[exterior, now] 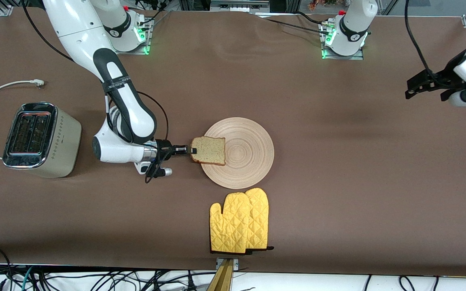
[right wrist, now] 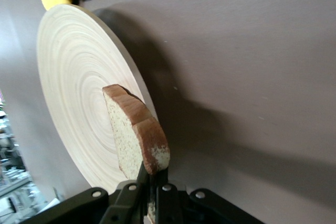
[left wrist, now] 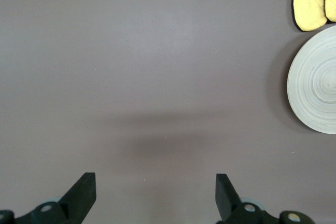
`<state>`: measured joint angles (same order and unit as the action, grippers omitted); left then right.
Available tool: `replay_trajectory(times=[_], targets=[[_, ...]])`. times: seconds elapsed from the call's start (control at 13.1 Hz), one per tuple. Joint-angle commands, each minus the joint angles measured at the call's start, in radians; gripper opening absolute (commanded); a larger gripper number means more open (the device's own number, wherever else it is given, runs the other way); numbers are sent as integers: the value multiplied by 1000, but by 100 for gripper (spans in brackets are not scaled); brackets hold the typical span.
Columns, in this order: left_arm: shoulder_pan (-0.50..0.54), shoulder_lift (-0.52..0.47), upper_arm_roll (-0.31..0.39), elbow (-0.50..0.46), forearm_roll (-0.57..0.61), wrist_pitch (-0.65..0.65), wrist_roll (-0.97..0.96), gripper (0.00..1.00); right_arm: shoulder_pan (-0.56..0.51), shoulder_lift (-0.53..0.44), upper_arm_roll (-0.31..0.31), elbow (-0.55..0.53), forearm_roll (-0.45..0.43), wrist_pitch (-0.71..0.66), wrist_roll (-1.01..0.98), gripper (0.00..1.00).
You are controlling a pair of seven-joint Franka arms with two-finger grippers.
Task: Move plate and put bread in toaster
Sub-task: 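Carry the bread slice to the toaster with the right gripper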
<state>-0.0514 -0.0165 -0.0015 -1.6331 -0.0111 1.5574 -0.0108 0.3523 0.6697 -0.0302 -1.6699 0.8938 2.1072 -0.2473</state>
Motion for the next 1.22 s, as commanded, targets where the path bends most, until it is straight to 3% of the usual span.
replay_trajectory(times=[0.0, 0.15, 0.46, 0.68, 0.84, 0.99, 1.14], targets=[[34, 6, -34, -14, 23, 30, 18, 100, -7, -70, -84, 88, -190, -206, 144, 0], [28, 36, -37, -2, 25, 29, 17, 100, -7, -76, -176, 200, -314, -388, 166, 0], [35, 35, -38, -4, 23, 12, 15, 100, -7, -76, -399, 355, -436, -671, 143, 0], [36, 38, -43, 1, 19, 15, 11, 100, -7, -110, -528, 381, -564, -745, 51, 0], [39, 40, -38, 4, 20, 16, 14, 100, -6, -137, -600, 381, -601, -791, 13, 0], [41, 44, -32, 22, 22, 18, 12, 100, -4, -151, -651, 383, -666, -834, 5, 0], [41, 49, -32, 30, 19, 19, 9, 100, -6, -180, -662, 383, -767, -829, -27, 0]])
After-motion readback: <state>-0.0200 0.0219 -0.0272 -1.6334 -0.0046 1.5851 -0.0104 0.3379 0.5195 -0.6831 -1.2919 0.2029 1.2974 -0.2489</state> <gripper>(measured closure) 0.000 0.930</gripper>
